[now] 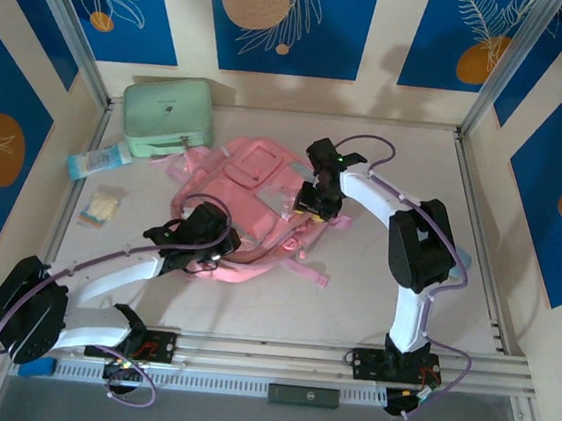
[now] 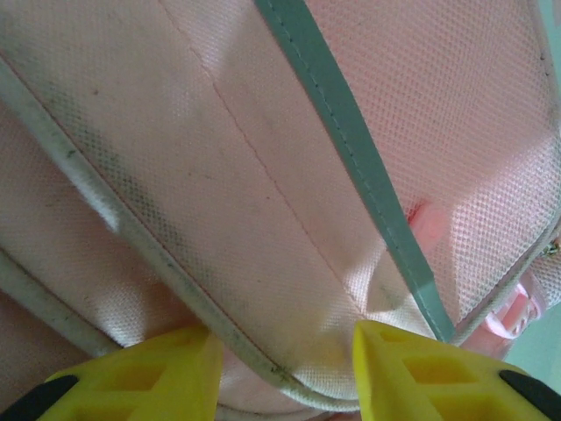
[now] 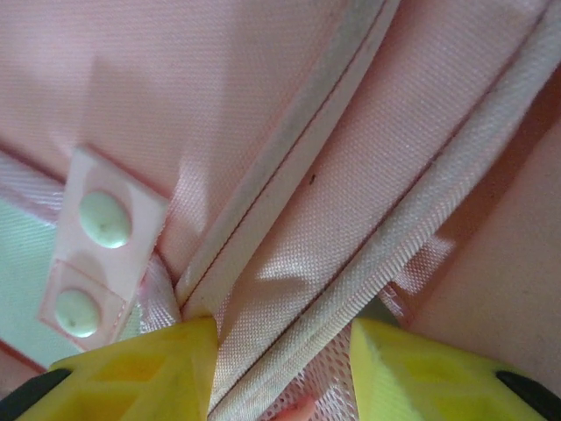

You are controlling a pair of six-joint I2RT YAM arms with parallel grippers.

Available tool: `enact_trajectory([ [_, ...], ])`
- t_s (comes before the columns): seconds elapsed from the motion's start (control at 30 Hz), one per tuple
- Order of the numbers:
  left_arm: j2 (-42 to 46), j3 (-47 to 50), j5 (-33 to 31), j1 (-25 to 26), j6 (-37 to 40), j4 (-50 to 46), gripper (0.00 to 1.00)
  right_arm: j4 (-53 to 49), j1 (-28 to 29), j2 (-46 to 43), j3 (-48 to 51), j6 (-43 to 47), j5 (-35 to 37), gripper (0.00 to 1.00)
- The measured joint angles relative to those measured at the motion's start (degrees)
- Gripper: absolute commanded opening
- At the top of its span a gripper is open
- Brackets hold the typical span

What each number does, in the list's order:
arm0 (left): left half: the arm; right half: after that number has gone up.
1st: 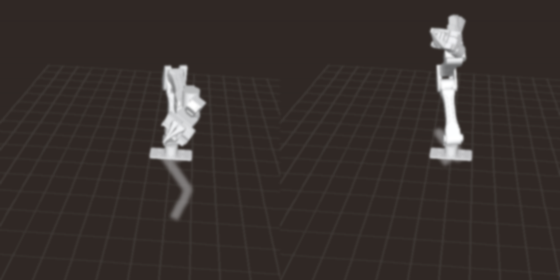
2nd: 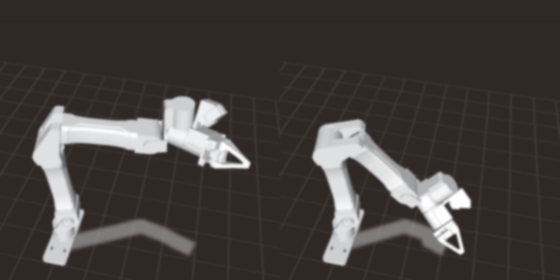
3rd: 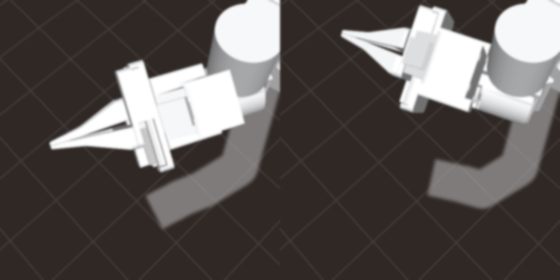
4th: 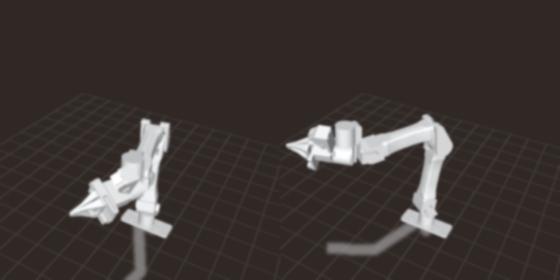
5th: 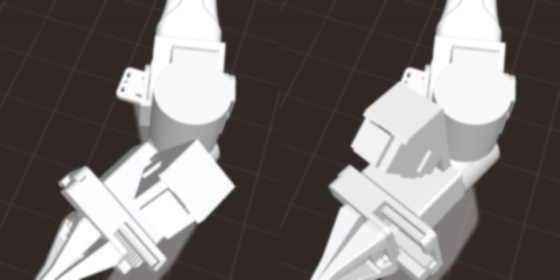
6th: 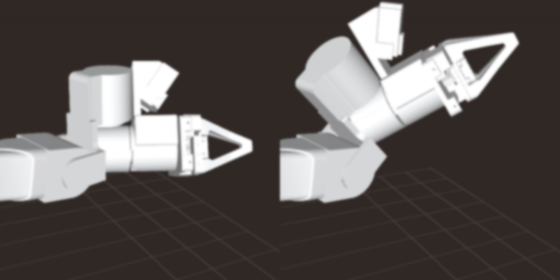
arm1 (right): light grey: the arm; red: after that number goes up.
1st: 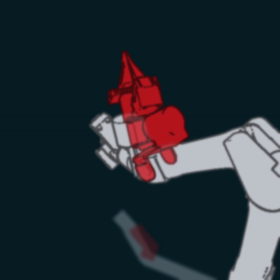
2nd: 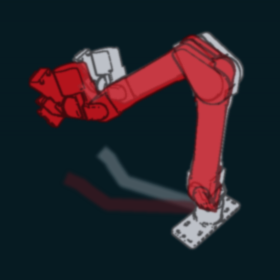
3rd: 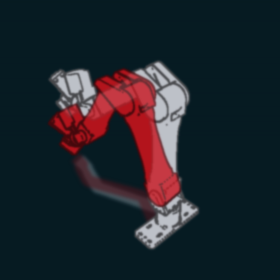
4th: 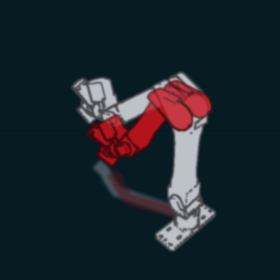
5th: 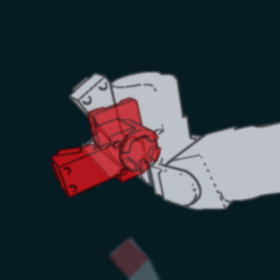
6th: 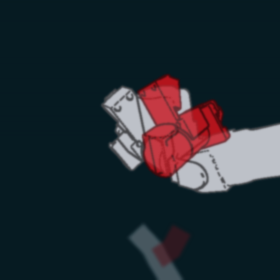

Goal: Pack the student bag
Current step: Rotate the student bag at the center of the table.

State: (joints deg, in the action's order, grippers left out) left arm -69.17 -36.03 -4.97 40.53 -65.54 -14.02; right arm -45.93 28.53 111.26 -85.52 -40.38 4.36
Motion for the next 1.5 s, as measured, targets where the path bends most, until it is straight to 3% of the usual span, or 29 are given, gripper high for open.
enact_trajectory([
  [0.13, -0.5, 0.0, 0.0, 0.1, -0.2, 0.7, 0.44, 0.1, 0.4, 0.1, -0.1, -1.5, 0.2, 0.49],
  [0.23, -0.5, 0.0, 0.0, 0.1, -0.2, 1.0, 0.44, 1.2, 0.8, 0.9, -0.2, -2.8, 0.0, 0.41],
  [0.37, -0.4, 0.1, 0.0, 0.2, -0.5, 1.0, 0.45, 5.2, 0.6, 1.0, 1.7, -4.8, -1.9, 0.17],
  [0.5, -0.3, 1.2, -0.2, 0.3, -0.7, 1.4, 0.45, 10.1, -0.5, -2.0, 5.6, -6.7, -3.5, 0.00],
  [0.7, -1.9, 1.5, 0.1, 0.4, -0.6, 3.8, 0.46, 17.6, -3.4, -11.2, 13.9, -8.6, -8.4, 0.00],
  [0.9, -10.4, -4.2, 0.6, 0.5, 1.5, 4.3, 0.46, 22.9, -7.2, -20.0, 24.0, -11.8, -12.8, 0.00],
  [1.17, -20.6, -16.0, 2.9, -5.0, 9.2, 5.2, 0.49, 28.0, -8.2, -32.8, 35.6, -20.8, -10.3, 0.00],
  [1.37, -17.9, -20.9, 4.1, -6.3, 16.1, 2.2, 0.53, 28.8, -5.4, -35.8, 37.3, -28.1, -5.7, 0.00],
  [1.5, -11.1, -21.2, 2.4, -1.5, 17.3, -4.0, 0.53, 29.2, -4.8, -37.3, 38.0, -33.0, -3.8, 0.00],
])
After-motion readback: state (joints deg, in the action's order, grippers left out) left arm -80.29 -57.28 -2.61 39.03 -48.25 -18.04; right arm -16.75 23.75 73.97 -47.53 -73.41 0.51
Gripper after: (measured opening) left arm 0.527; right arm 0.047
